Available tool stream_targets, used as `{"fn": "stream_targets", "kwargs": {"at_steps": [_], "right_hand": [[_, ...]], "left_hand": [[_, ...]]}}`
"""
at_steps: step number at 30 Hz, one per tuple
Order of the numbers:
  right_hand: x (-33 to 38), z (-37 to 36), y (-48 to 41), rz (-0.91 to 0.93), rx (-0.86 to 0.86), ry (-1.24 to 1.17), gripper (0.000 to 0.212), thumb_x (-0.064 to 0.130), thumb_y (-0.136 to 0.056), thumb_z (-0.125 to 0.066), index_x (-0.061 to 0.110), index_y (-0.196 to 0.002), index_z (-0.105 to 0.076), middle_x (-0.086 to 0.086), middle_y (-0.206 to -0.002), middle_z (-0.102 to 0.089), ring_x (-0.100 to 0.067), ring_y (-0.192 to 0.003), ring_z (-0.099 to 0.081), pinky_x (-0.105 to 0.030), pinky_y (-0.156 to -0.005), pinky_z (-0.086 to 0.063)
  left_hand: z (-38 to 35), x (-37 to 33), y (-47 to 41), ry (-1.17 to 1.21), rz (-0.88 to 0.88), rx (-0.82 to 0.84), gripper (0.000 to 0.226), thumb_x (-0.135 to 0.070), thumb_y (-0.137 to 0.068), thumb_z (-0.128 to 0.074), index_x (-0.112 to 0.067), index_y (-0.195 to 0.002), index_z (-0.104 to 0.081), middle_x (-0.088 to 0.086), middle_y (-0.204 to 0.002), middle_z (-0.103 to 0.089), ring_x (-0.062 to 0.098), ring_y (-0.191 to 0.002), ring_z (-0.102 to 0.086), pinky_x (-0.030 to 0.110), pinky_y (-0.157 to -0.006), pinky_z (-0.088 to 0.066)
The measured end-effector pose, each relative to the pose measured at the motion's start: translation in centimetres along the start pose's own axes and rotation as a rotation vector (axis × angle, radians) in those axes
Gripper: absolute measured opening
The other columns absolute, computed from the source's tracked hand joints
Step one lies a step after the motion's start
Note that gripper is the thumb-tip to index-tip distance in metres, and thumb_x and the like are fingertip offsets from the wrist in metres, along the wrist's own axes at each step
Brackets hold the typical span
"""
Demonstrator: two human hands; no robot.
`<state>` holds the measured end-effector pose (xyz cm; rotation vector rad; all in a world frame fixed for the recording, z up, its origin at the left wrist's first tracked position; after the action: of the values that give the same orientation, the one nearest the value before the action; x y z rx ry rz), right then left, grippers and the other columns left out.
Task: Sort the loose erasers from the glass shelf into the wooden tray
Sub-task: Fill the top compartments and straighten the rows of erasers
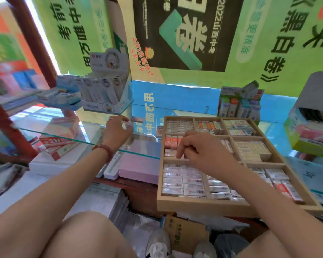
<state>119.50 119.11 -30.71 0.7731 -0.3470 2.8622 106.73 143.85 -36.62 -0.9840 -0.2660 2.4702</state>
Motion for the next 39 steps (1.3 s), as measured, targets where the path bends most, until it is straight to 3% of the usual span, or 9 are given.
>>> {"fn": "stream_targets", "kwargs": {"at_steps": [4,8,10,14,20,27,32,36,39], "right_hand": [[-0.6,-0.3,-1.5,-0.028,-0.034,-0.026,0.036,0.005,-0.086,-0.044,0.027,-0.065,-0.063,0.014,-0.078,-0.053,-0.012,-0.067,-0.058,-0.038,-0.067,-0.051],[-1.1,-0.7,-3.0,-0.051,-0.052,0.008,0.034,0.007,-0.088,-0.044,0.025,-0.069,-0.066,0.011,-0.088,-0.059,-0.006,-0.069,-0.054,-0.034,-0.069,-0.050],[-1.4,-1.0,-3.4,-0.061,-0.049,0.008,0.033,0.007,-0.088,-0.045,0.024,-0.070,-0.067,0.011,-0.088,-0.059,-0.004,-0.069,-0.054,-0.033,-0.069,-0.050],[-2.2,-1.2,-3.8,-0.080,-0.049,-0.001,0.033,0.006,-0.087,-0.046,0.024,-0.070,-0.069,0.014,-0.083,-0.057,-0.004,-0.078,-0.055,-0.032,-0.073,-0.049],[-3.1,-0.8,-3.8,-0.145,-0.059,-0.071,0.037,0.003,-0.088,-0.046,0.025,-0.069,-0.069,0.016,-0.084,-0.058,-0.005,-0.078,-0.056,-0.028,-0.071,-0.049],[-2.4,0.1,-2.9,-0.116,-0.107,-0.141,0.040,0.000,-0.086,-0.046,0.026,-0.067,-0.069,0.013,-0.089,-0.063,-0.017,-0.077,-0.063,-0.038,-0.075,-0.054],[-2.9,1.2,-2.4,-0.110,-0.165,-0.201,0.039,0.000,-0.089,-0.048,0.031,-0.077,-0.068,0.012,-0.088,-0.063,-0.005,-0.060,-0.055,-0.010,-0.053,-0.043],[-2.3,2.8,-0.7,0.001,-0.194,-0.313,0.050,0.008,-0.088,-0.061,0.043,-0.121,-0.047,0.007,-0.097,-0.052,0.000,-0.060,-0.047,-0.009,-0.059,-0.043],[-1.9,5.1,1.3,0.062,-0.276,-0.292,0.055,0.017,-0.084,-0.070,0.044,-0.123,-0.042,0.011,-0.102,-0.050,-0.002,-0.068,-0.050,-0.008,-0.063,-0.041]], "left_hand": [[-1.8,2.1,-1.8,-0.267,0.079,0.106,0.080,-0.061,-0.073,-0.067,-0.025,-0.138,-0.039,0.014,-0.153,-0.018,0.028,-0.142,-0.014,0.045,-0.108,-0.027],[-4.0,2.3,-3.6,-0.411,0.089,0.273,0.096,-0.082,-0.067,-0.050,-0.037,-0.146,-0.020,0.003,-0.158,0.005,0.028,-0.145,0.004,0.058,-0.112,-0.007],[-5.0,2.1,-4.5,-0.431,0.037,0.319,0.088,-0.082,-0.071,-0.046,-0.039,-0.145,-0.024,0.000,-0.158,-0.003,0.027,-0.144,-0.006,0.058,-0.112,-0.008],[-5.3,0.8,-4.8,-0.409,-0.146,0.223,0.054,-0.067,-0.082,-0.048,-0.032,-0.124,-0.051,-0.001,-0.133,-0.052,0.025,-0.123,-0.044,0.043,-0.099,-0.035],[-5.3,-0.9,-2.4,-0.414,-0.291,0.183,0.024,-0.034,-0.096,-0.043,-0.016,-0.111,-0.049,0.007,-0.113,-0.052,0.026,-0.100,-0.053,0.038,-0.081,-0.044],[-3.7,-1.7,-0.3,-0.183,-0.292,0.125,0.019,-0.017,-0.098,-0.041,-0.003,-0.111,-0.044,0.016,-0.117,-0.039,0.031,-0.095,-0.056,0.040,-0.079,-0.052],[-0.7,-5.3,0.6,0.245,-0.223,-0.004,0.008,-0.008,-0.095,-0.040,-0.005,-0.089,-0.042,0.013,-0.088,-0.042,0.019,-0.076,-0.042,0.034,-0.068,-0.037],[-0.3,-14.4,4.8,0.613,-0.170,0.348,0.013,-0.025,-0.097,-0.048,-0.019,-0.090,-0.038,-0.001,-0.082,-0.042,0.006,-0.060,-0.043,0.021,-0.046,-0.036],[0.0,-20.1,9.2,0.818,-0.114,0.603,0.022,-0.031,-0.095,-0.050,-0.015,-0.087,-0.038,0.003,-0.072,-0.044,0.008,-0.051,-0.037,0.016,-0.039,-0.031]]}}
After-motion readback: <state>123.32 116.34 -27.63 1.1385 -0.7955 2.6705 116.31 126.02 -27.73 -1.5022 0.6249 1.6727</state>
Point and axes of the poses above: each hand's wrist, its own y-axis away from the middle knuckle, its own z-axis out of the back of the hand, x = y × z, the point moved 7 cm from there along -y, towards the middle knuckle
